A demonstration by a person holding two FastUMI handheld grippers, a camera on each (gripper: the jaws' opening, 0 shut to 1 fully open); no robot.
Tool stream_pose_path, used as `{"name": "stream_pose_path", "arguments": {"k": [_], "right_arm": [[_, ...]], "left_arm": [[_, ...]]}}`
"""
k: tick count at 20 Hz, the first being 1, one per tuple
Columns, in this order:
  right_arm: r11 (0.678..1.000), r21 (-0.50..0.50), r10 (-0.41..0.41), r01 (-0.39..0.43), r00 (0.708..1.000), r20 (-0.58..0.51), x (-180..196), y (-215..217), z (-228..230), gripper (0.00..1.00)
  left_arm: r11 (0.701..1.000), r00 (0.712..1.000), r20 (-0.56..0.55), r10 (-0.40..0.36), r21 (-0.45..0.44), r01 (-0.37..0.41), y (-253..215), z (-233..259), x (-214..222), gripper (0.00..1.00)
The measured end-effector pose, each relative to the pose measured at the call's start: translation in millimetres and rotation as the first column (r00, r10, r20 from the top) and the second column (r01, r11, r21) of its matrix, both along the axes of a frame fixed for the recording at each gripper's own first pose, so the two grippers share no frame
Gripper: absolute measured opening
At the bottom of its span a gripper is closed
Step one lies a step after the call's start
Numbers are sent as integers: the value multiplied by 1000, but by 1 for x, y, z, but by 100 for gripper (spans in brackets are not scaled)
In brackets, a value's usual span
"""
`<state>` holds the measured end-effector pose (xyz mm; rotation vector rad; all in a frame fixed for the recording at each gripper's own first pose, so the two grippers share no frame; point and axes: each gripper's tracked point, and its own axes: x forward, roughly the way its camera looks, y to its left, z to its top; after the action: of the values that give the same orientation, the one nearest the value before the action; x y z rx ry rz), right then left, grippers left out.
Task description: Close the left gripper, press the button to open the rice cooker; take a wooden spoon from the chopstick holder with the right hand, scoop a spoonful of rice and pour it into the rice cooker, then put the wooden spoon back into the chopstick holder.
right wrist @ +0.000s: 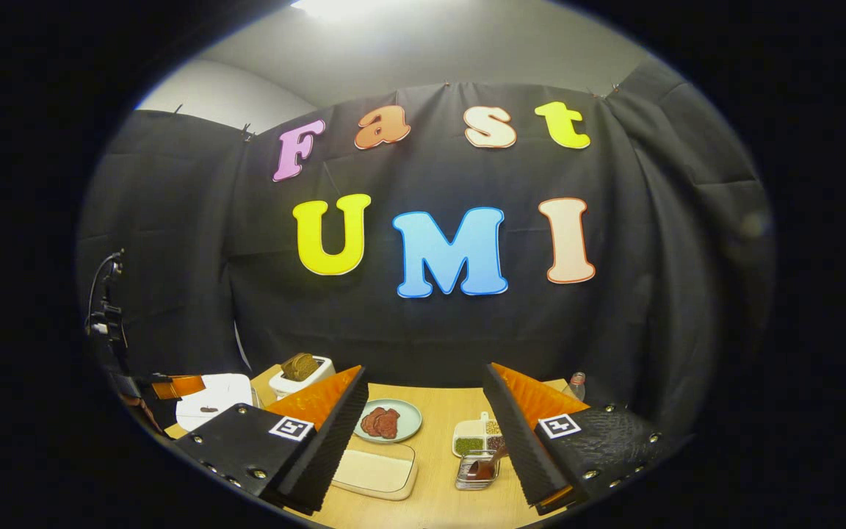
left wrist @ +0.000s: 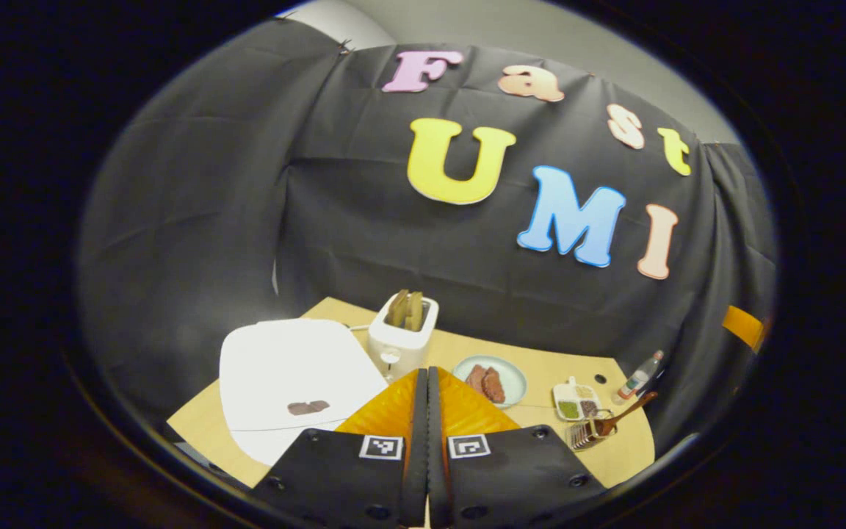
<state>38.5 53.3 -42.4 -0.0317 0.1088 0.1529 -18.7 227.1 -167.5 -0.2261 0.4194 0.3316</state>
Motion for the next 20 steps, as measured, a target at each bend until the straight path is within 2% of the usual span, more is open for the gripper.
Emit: {"name": "stream_pose_path", "arguments": {"k": [3,8,11,14,16,17,20], "right_arm": [[1000,1,6,-6,1000,-14,2,3,-3,96],[1000,-3,-1,1,1000,-23,3,3,-8,96],[1000,-5,-6,6,1000,-26,3,1,-9,95],[1000,10,-9,9,1000,-28,1,0,-7,96],[1000,22,-14,14,1000,-24,0,-1,-6,96],[1000,24,-17,17,1000,-25,1,-1,-6,96],[1000,22,-22,23,999,-30,-1,-3,-9,96]], "left_arm": [[996,994,-61,88,-14,-89,53,-31,-14,9],[990,979,-162,125,-44,-134,92,-76,-20,9],[989,974,-191,123,-60,-137,97,-94,-15,9],[991,969,-217,116,-39,-127,102,-105,-7,9],[988,956,-275,104,-81,-131,95,-126,-11,9],[989,965,-235,113,-65,-132,99,-117,-9,9],[990,971,-208,120,-46,-132,99,-110,-8,9]]}}
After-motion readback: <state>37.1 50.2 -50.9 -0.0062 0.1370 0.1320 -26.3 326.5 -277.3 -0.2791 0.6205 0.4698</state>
